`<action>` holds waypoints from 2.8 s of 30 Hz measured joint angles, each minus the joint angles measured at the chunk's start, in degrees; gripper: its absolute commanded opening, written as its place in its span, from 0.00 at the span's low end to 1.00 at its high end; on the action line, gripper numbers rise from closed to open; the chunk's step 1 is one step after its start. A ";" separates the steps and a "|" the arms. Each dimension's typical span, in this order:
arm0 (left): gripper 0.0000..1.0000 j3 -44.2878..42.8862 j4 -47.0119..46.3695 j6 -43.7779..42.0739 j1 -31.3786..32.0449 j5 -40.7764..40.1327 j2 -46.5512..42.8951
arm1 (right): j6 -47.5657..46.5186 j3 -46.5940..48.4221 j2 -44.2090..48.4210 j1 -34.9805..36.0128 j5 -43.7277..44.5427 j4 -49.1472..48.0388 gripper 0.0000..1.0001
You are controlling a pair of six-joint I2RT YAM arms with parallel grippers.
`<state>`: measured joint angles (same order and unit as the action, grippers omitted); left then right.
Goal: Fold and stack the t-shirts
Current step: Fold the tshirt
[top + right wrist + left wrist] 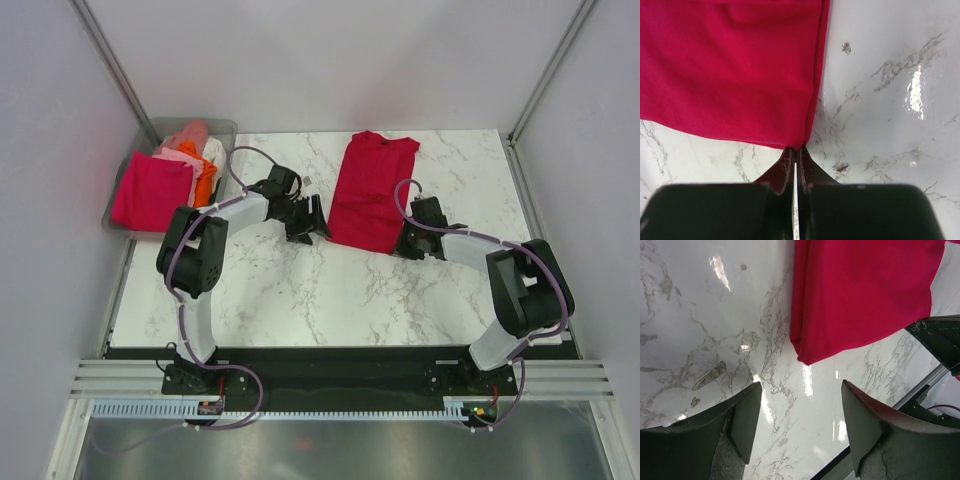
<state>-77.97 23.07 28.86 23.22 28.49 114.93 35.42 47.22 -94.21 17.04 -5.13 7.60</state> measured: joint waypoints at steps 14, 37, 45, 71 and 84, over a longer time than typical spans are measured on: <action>0.70 3.96 -0.94 -0.24 2.14 -0.04 -1.29 | -1.81 -3.26 3.39 0.00 1.03 0.33 0.00; 0.02 -6.40 -3.15 1.66 3.06 1.16 8.68 | -1.84 -2.80 3.39 0.00 0.90 1.29 0.00; 0.02 0.26 -5.25 1.64 3.26 -0.52 4.09 | -2.73 -1.46 3.34 0.39 -0.02 3.82 0.00; 0.02 38.75 -16.48 9.35 7.02 -2.89 -35.23 | -4.04 -6.40 25.59 6.10 -5.99 18.12 0.00; 0.02 45.66 -14.69 11.28 8.96 -3.13 -46.10 | -2.58 -12.39 36.15 8.35 -7.58 19.37 0.00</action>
<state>-32.32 8.38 40.14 32.18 25.36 68.84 32.84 34.83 -58.06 25.39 -12.71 26.96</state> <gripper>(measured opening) 0.033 0.010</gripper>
